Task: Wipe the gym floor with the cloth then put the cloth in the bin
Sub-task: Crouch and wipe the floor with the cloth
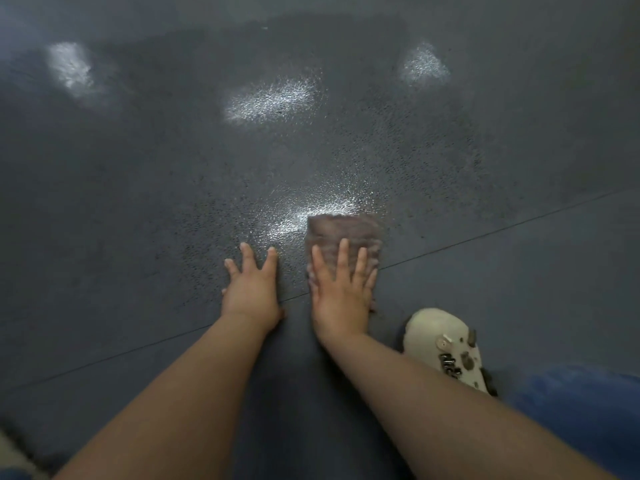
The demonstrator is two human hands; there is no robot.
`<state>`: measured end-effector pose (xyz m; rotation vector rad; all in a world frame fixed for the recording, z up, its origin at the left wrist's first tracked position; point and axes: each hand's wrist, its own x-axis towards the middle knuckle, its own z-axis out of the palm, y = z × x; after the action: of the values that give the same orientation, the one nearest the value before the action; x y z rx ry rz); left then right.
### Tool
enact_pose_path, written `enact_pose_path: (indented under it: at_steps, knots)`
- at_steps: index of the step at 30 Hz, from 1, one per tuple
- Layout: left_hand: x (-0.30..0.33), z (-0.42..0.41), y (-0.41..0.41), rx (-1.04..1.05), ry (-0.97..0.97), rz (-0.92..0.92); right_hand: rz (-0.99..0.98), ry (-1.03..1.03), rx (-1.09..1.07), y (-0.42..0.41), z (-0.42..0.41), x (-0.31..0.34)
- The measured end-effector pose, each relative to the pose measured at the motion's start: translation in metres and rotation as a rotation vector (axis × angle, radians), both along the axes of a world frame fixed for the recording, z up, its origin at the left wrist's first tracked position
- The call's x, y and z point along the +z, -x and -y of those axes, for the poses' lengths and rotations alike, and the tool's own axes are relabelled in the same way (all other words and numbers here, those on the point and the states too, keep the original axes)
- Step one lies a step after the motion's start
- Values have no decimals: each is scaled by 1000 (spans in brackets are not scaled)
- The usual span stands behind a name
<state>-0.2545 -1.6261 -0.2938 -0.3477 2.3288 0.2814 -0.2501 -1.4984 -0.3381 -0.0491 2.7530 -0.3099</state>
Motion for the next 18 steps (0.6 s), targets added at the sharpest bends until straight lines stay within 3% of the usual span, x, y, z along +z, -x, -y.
enact_pose_path:
  at_steps: [3, 5, 9, 13, 16, 18]
  knots:
    - [5, 6, 0, -11, -62, 38, -40, -1, 311, 14, -31, -6]
    - [9, 12, -1, 22, -138, 59, -56, -2, 394, 33, -47, -5]
    - [14, 29, -14, 74, -189, -31, -18, -56, 42, 61, -51, 3]
    - [14, 49, -36, 95, -31, -89, -32, -52, -184, 56, -26, 3]
    - [16, 69, -54, 134, 35, -71, -6, -28, -239, 37, 11, 6]
    - [19, 85, -68, 164, 50, -58, 3, -16, -166, 24, 40, 8]
